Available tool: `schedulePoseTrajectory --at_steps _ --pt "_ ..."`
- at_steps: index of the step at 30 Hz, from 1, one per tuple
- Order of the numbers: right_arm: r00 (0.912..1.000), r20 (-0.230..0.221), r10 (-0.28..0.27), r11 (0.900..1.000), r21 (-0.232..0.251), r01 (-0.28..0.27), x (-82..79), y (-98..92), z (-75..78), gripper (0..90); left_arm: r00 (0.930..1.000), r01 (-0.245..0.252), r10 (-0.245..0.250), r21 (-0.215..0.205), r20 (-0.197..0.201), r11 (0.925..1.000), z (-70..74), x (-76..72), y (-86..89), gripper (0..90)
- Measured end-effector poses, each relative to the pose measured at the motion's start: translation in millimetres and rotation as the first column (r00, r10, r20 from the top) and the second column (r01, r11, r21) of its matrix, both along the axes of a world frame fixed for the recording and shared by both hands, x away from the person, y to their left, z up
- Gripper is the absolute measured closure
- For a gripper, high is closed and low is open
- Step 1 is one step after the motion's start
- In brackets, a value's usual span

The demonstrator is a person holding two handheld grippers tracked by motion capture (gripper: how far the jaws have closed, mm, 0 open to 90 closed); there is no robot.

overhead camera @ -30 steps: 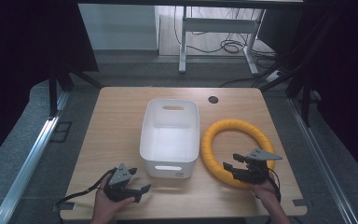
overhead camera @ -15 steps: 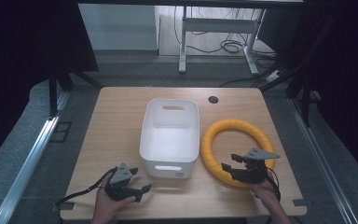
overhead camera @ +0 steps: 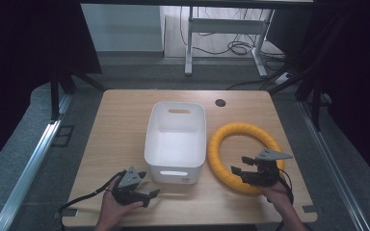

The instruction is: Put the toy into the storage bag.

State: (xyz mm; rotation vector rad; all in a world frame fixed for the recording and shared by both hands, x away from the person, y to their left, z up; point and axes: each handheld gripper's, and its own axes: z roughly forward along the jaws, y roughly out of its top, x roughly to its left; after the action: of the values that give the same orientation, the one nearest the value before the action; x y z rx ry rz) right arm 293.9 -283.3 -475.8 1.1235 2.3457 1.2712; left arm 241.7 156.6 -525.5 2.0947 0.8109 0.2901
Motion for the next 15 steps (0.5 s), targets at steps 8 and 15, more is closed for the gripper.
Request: schedulePoseTrajectory --at_steps 8,15 --pt "0.9913 -0.074 0.109 0.987 -0.113 -0.117 9.7 15.8 13.2 34.5 1.0000 0.000 0.000 0.001 -0.007 1.0000 -0.6 0.4 -0.5 17.5" --pt "0.9780 -0.128 0.165 0.962 -0.199 -0.188 14.8 30.4 20.9 35.3 0.9999 0.004 -0.004 0.005 -0.014 1.0000 -0.6 0.6 -0.3 17.5"
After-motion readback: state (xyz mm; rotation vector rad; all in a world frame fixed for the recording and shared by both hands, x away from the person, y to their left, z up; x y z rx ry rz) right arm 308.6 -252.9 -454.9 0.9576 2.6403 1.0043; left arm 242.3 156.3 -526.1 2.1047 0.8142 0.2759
